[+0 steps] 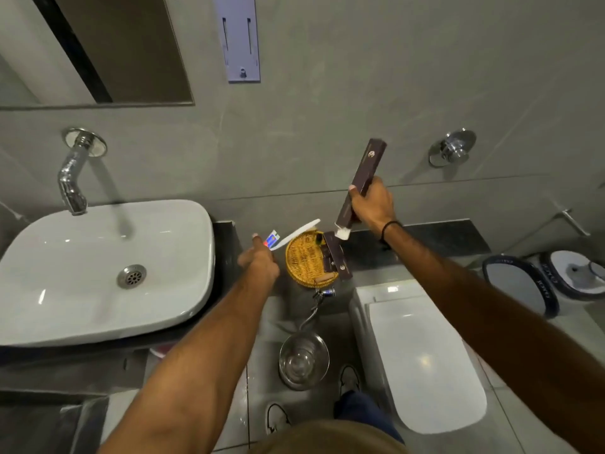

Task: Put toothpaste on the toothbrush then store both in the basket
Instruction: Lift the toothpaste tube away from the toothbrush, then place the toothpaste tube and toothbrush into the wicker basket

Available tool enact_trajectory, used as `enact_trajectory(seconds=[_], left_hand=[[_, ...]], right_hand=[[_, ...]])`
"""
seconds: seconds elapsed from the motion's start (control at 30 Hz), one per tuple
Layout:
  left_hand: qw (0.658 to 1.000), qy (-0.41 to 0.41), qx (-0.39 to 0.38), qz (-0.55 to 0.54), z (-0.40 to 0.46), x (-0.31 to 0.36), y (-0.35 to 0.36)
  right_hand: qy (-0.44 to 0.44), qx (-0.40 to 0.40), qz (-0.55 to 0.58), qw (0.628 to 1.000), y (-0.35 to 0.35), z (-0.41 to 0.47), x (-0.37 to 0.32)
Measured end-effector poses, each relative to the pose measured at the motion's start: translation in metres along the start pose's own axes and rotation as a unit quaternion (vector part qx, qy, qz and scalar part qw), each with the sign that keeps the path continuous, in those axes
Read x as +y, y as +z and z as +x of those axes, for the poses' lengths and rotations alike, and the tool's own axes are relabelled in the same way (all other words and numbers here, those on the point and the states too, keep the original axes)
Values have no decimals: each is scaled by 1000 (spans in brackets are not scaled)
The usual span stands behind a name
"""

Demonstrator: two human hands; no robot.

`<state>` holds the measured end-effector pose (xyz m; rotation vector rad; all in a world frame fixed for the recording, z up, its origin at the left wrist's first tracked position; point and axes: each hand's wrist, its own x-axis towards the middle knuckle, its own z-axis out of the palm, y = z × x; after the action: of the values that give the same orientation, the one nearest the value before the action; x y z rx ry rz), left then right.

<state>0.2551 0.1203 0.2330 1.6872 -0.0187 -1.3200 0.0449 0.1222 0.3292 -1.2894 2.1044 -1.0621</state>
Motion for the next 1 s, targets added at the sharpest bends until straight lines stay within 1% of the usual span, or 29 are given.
enact_trajectory(seconds=[0.03, 0.1, 0.17, 0.23, 0.33, 0.4, 0.47, 0.53, 0.57, 0.6, 0.63, 0.67, 0.7, 0.73, 0.8, 0.9, 0.93, 1.0], left_hand=[[999, 11, 14, 31, 6, -2, -4], [997, 24, 15, 71, 13, -3, -8], [997, 47, 3, 66, 17, -3, -6], [997, 47, -14, 52, 16, -3, -9], [998, 33, -4, 60, 25, -17, -9], [998, 29, -15, 55, 23, -21, -13], [998, 31, -21, 56, 22, -23, -15], [998, 26, -14, 64, 28, -28, -17], [997, 24, -9, 67, 30, -32, -20], [997, 24, -4, 70, 31, -34, -24], [997, 28, 3, 71, 32, -35, -27], [997, 35, 8, 73, 34, -34, -29], [996, 41, 11, 76, 35, -33, -30], [996, 43, 13, 83, 36, -33, -31], [994, 48, 16, 96, 38, -34, -31], [992, 63, 20, 107, 41, -38, -27], [992, 64, 17, 108, 40, -39, -24], [991, 62, 3, 116, 39, -42, -17]], right_hand=[[19, -37, -53, 998, 1, 1, 13], [46, -121, -129, 983, 4, -3, 33], [62, -209, -179, 959, 9, -12, 48], [54, -297, -247, 921, 20, -30, 62], [38, -416, -355, 836, 45, -56, 87], [23, -448, -404, 797, 59, -76, 97], [7, -457, -429, 779, 67, -86, 103], [23, -484, -439, 757, 78, -93, 109], [51, -499, -438, 746, 81, -96, 110], [86, -508, -422, 746, 84, -99, 111], [111, -505, -400, 757, 85, -98, 109], [117, -493, -379, 775, 83, -96, 106], [98, -468, -364, 799, 81, -91, 104], [60, -437, -361, 822, 77, -84, 101], [-16, -390, -346, 853, 71, -71, 93], [-76, -307, -268, 910, 61, -56, 77], [-92, -282, -252, 921, 59, -53, 73], [-135, -271, -251, 919, 58, -51, 67]])
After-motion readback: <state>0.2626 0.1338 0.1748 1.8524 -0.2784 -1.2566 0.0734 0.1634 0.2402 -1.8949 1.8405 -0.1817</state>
